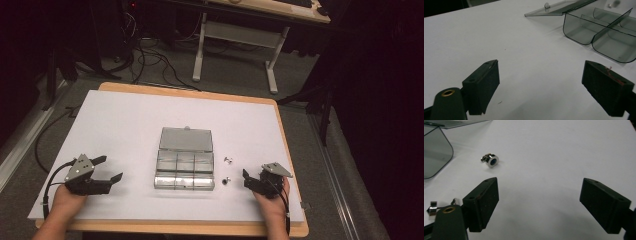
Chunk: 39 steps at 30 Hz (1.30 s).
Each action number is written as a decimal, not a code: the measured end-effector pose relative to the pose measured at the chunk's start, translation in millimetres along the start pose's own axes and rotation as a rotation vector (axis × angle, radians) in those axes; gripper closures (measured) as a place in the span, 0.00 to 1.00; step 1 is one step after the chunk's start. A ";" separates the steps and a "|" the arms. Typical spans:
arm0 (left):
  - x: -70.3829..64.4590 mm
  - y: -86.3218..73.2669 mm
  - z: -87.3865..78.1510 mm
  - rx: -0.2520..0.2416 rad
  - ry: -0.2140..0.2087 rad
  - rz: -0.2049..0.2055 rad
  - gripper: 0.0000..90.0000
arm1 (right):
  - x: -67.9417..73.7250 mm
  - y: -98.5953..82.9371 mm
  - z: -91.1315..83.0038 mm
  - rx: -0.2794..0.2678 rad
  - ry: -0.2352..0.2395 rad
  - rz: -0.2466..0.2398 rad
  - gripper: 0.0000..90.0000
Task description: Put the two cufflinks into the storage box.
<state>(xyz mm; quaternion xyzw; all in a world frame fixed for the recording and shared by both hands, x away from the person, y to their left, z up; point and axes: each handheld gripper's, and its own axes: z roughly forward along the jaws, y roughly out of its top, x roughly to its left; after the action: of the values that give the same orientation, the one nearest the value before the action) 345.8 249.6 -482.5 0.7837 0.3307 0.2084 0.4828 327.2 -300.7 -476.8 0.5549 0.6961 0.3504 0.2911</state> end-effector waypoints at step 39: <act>-2.5 0.1 1.0 0.009 0.002 0.020 0.17 | 0.6 -2.4 -3.8 -0.026 0.062 -0.004 0.43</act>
<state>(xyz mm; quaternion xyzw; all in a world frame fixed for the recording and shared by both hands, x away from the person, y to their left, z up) 344.7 247.1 -482.9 0.7889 0.3242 0.2126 0.4768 322.7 -301.0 -476.5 0.5386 0.7014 0.3757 0.2773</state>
